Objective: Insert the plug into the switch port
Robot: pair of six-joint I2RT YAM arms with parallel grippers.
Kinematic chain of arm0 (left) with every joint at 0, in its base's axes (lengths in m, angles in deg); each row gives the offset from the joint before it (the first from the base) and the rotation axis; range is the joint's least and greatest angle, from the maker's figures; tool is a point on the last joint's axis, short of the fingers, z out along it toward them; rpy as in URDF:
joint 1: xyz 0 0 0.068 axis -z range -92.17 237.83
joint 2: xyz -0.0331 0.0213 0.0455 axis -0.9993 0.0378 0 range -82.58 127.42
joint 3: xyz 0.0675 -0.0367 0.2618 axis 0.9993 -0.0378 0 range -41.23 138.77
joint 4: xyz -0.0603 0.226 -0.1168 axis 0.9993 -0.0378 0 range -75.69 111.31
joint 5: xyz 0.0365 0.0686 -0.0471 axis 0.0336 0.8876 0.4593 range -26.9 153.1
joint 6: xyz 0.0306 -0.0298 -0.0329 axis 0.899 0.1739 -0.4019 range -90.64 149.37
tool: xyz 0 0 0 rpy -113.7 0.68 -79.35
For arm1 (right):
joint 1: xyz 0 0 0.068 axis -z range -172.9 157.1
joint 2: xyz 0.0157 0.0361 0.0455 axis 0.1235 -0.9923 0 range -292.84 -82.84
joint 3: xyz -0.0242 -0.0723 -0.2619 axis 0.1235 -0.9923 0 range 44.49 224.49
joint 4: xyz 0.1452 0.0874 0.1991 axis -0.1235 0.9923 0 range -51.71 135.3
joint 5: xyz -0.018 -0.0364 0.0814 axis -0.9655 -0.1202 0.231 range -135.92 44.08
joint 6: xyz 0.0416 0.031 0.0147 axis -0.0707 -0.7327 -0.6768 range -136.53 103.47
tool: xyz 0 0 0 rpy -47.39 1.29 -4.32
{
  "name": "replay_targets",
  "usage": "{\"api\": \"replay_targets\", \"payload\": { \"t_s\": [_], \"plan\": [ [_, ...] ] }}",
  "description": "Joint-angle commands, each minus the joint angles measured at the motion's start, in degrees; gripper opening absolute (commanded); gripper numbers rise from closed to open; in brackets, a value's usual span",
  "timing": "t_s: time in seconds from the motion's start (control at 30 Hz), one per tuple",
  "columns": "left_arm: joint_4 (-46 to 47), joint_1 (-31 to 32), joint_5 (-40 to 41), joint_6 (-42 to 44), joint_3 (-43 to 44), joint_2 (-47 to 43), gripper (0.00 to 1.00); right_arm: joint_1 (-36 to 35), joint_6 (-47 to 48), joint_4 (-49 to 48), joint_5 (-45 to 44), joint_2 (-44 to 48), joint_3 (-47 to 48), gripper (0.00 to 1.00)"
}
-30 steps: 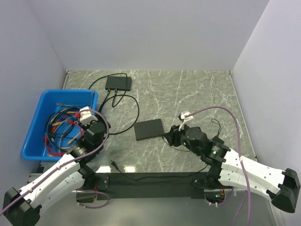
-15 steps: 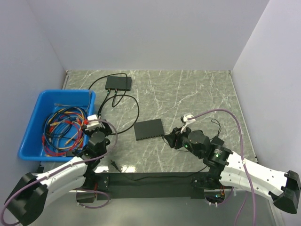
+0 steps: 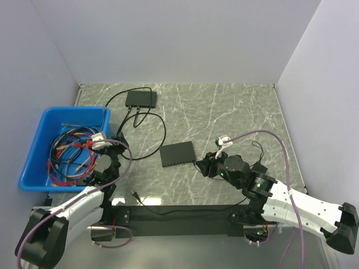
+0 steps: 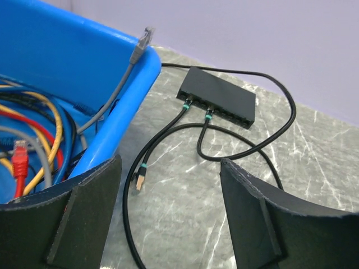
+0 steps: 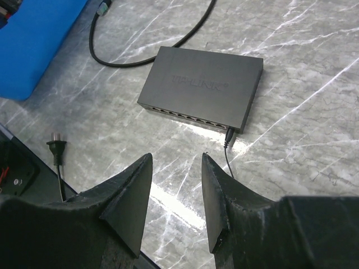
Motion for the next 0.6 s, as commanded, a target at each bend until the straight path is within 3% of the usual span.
{"api": "replay_targets", "payload": {
  "t_s": [0.0, 0.17, 0.37, 0.57],
  "plan": [
    [2.75, -5.01, 2.6, 3.43, -1.35, 2.63, 0.77, -0.51, -0.25, -2.11, -1.08, -0.02, 0.44, 0.48],
    [5.92, -7.74, -0.3, 4.05, -0.21, 6.68, 0.76, -0.42, -0.26, -2.28, -0.99, -0.11, 0.35, 0.48],
    [7.49, -8.18, -5.22, 5.89, -2.05, 4.67, 0.73, -0.42, -0.17, -2.46, -1.34, -0.81, 0.43, 0.48],
    [9.61, -8.62, -14.97, 8.7, -3.11, 3.09, 0.67, -0.51, -0.08, -2.37, -1.35, -2.04, 0.79, 0.48]
  ]
}}
